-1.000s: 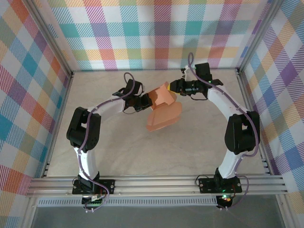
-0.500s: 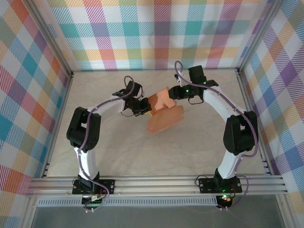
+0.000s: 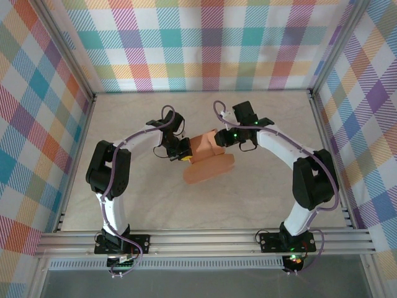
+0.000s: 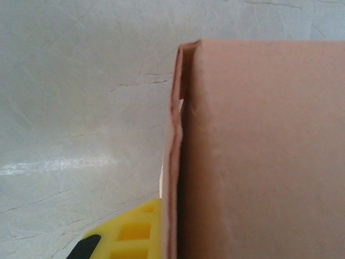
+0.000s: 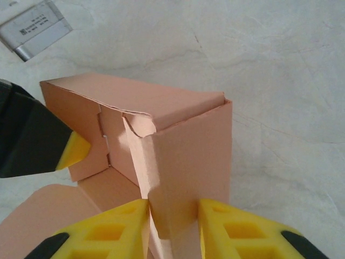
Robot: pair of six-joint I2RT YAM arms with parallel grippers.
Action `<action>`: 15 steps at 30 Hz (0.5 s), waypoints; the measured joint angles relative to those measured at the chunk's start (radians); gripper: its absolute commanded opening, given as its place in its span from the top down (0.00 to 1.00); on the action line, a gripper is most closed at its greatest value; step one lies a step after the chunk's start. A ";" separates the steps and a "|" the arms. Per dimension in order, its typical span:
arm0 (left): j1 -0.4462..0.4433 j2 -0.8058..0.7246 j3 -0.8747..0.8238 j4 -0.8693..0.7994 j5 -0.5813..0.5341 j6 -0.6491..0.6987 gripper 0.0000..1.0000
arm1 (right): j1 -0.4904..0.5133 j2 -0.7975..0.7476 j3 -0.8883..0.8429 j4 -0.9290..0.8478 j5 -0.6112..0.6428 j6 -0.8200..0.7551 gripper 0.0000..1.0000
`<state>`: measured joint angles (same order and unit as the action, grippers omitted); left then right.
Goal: Fold the paper box
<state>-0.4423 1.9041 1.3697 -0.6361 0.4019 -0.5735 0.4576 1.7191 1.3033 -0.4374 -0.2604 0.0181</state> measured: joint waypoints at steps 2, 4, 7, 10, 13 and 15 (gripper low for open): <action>0.000 0.000 0.000 0.003 0.000 0.000 1.00 | 0.005 -0.010 -0.016 0.024 0.018 0.005 0.69; 0.000 -0.003 -0.004 0.016 -0.001 0.001 1.00 | 0.008 -0.032 -0.047 0.049 0.030 0.013 0.68; 0.000 -0.005 -0.006 0.033 0.002 0.005 1.00 | 0.008 -0.068 -0.074 0.063 0.042 0.026 0.67; 0.000 -0.005 -0.006 0.056 0.009 0.007 1.00 | 0.008 -0.100 -0.083 0.079 0.048 0.030 0.63; 0.000 -0.005 -0.008 0.074 0.010 0.010 1.00 | 0.000 -0.140 -0.098 0.103 0.045 0.038 0.58; 0.000 -0.005 -0.013 0.089 0.014 0.011 1.00 | -0.013 -0.168 -0.108 0.111 0.023 0.050 0.55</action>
<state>-0.4423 1.8988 1.3563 -0.5468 0.4156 -0.5629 0.4450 1.5509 1.1957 -0.3264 -0.2379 0.0677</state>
